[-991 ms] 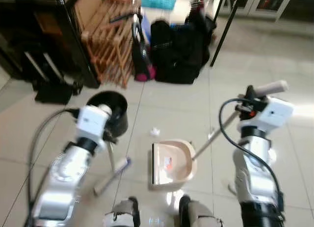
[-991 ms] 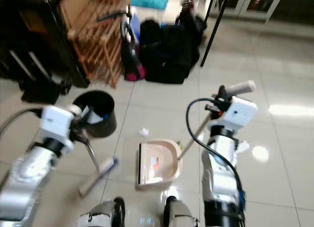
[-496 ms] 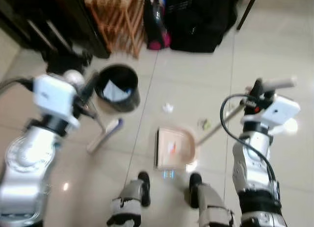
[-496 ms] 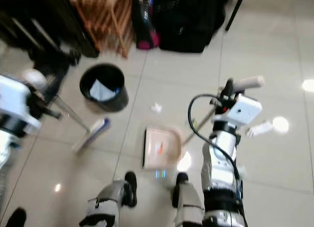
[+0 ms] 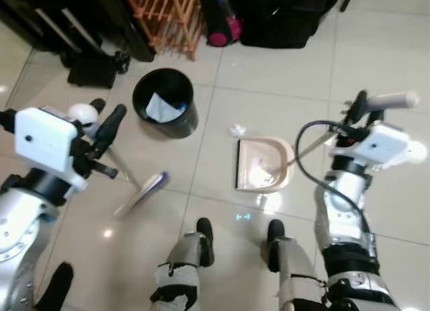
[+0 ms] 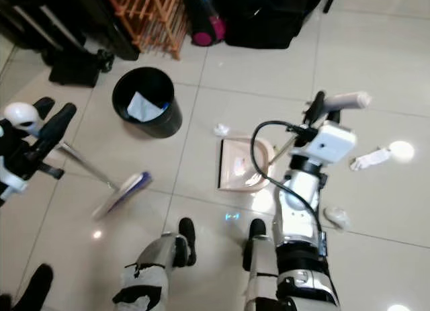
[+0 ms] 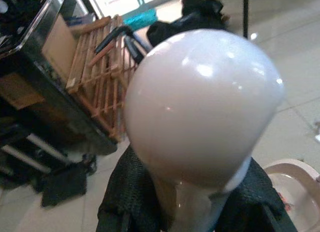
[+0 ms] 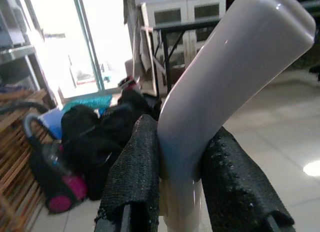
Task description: Sweep floor
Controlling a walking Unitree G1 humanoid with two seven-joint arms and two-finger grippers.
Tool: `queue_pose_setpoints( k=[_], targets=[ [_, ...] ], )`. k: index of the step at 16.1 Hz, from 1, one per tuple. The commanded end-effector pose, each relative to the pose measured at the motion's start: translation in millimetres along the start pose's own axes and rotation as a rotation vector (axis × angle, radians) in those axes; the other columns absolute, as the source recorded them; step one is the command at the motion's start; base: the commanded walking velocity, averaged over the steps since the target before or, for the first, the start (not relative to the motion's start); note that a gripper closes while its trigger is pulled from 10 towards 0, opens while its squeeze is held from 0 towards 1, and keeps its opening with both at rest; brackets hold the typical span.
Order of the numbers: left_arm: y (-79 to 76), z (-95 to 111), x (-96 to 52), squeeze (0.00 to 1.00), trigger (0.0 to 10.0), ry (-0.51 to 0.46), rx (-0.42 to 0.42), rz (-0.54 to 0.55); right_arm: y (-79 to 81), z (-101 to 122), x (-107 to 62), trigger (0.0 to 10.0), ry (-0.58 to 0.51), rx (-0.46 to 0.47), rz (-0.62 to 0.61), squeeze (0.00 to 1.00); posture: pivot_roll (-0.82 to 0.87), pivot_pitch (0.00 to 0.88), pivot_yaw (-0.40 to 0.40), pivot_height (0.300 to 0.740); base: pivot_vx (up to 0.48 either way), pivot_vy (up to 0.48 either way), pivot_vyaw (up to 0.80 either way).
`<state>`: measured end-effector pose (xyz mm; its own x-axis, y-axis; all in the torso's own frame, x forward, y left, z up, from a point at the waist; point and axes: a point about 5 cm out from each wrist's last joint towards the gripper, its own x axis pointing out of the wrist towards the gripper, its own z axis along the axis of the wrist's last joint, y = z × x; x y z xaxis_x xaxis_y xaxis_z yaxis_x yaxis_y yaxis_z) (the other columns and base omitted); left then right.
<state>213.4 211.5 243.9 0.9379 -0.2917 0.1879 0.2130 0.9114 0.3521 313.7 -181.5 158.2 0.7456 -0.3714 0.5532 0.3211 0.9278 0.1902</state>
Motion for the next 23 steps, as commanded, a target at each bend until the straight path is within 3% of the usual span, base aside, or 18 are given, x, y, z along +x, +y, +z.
queue_pose_setpoints(
  k=[1,6,7,8,9,10,11,12,17,20,21,22,23],
  targets=[
    [4.3,10,-5.8,0.00,10.0,-0.025,0.043,0.012,3.9,-1,-5.2,10.0,-0.008,0.008,0.006,0.00,0.31,0.525,0.176,0.740,0.000,0.000,0.00],
    [11.1,17,-9.5,0.00,10.0,-0.019,0.066,-0.005,3.3,-6,-10.5,10.0,-0.026,-0.010,-0.019,0.00,0.33,0.523,0.201,0.740,0.000,0.000,0.00],
    [10.5,17,-9.4,0.00,10.0,-0.019,0.064,-0.007,2.6,-6,-11.2,10.0,-0.029,-0.010,-0.019,0.06,0.33,0.523,0.201,0.740,0.000,0.000,0.00],
    [8.5,18,-9.1,0.00,10.0,-0.021,0.059,-0.011,0.6,-6,-13.8,10.0,-0.030,-0.009,-0.022,0.51,0.32,0.519,0.198,0.740,0.000,0.000,0.00],
    [6.7,18,-8.5,0.00,10.0,-0.025,0.053,-0.014,-0.6,-6,-16.5,10.0,-0.032,-0.008,-0.025,0.76,0.31,0.517,0.195,0.740,0.000,0.000,0.00],
    [6.0,18,-8.2,0.00,10.0,-0.026,0.050,-0.016,-0.9,-7,-17.9,10.0,-0.032,-0.007,-0.026,0.76,0.31,0.517,0.192,0.740,0.000,0.000,0.00],
    [4.0,17,-7.8,0.00,10.0,-0.029,0.042,-0.018,-1.7,-7,-22.0,10.0,-0.028,-0.005,-0.027,0.93,0.30,0.514,0.188,0.740,0.000,0.000,0.00],
    [1.5,15,-7.1,0.00,10.0,-0.028,0.033,-0.020,-2.7,-8,-27.6,10.0,-0.022,-0.002,-0.030,1.00,0.28,0.504,0.175,0.740,0.000,0.000,0.00],
    [-16.2,1,-14.6,0.00,10.0,-0.010,-0.027,-0.044,-6.2,5,-56.7,10.0,-0.009,0.026,-0.014,1.00,0.20,0.437,0.124,0.740,0.000,0.000,0.00],
    [-22.3,-13,-6.5,0.00,10.0,-0.008,-0.052,-0.021,-2.2,0,-67.1,10.0,0.096,0.065,0.051,1.00,0.15,0.412,0.057,0.740,0.000,0.000,0.00],
    [-24.3,-18,-2.5,0.00,10.0,-0.009,-0.056,-0.014,0.4,-3,-67.5,10.0,0.145,0.092,0.078,0.35,0.14,0.410,0.038,0.740,0.000,0.000,0.00],
    [-25.1,-20,-1.3,0.00,10.0,-0.010,-0.056,-0.012,1.5,-4,-67.7,10.0,0.165,0.105,0.088,0.00,0.14,0.410,0.038,0.740,0.000,0.000,0.00],
    [-27.4,-25,0.0,0.00,10.0,-0.013,-0.059,0.004,9.1,-11,-71.5,10.0,0.246,0.164,0.148,0.00,0.11,0.378,0.033,0.740,0.000,0.000,0.00]
  ],
)
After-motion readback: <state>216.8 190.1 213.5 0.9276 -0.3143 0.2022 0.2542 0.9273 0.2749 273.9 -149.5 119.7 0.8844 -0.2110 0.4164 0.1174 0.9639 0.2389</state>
